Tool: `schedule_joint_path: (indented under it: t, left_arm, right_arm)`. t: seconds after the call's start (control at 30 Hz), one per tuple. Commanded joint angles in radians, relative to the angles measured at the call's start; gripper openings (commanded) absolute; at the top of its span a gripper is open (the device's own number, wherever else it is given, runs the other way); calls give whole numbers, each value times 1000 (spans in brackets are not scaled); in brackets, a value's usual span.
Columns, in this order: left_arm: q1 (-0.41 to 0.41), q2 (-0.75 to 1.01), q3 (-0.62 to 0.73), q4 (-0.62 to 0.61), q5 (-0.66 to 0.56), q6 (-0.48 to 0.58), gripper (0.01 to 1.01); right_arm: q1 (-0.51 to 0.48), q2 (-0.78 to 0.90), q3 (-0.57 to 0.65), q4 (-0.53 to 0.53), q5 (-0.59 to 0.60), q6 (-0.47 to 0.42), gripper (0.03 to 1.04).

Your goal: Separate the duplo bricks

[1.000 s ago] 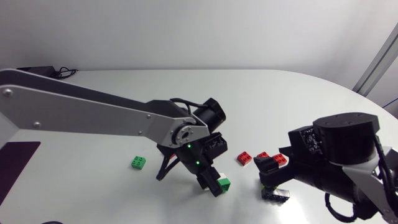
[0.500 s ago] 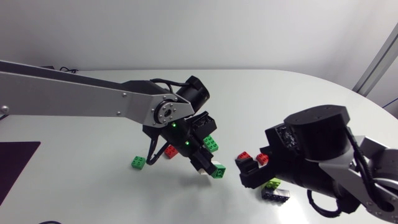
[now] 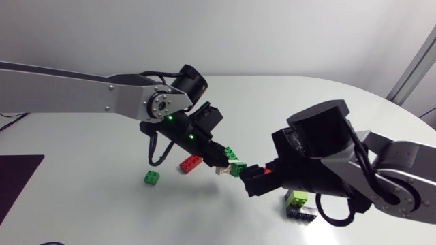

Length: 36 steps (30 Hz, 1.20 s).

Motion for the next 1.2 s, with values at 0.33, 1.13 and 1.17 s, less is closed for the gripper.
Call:
schedule_joint_path:
  t: [0.33,1.13,1.17]
  left_arm:
    - [10,-54,3,19,68,-32,305]
    - [23,-64,-35,31,89,-20,305]
    - [26,-65,-38,31,95,-17,303]
  right_arm:
    - [-27,105,62,56,-53,65,931]
    - [-29,99,19,153,-52,67,197]
    - [-29,93,12,153,-60,56,193]
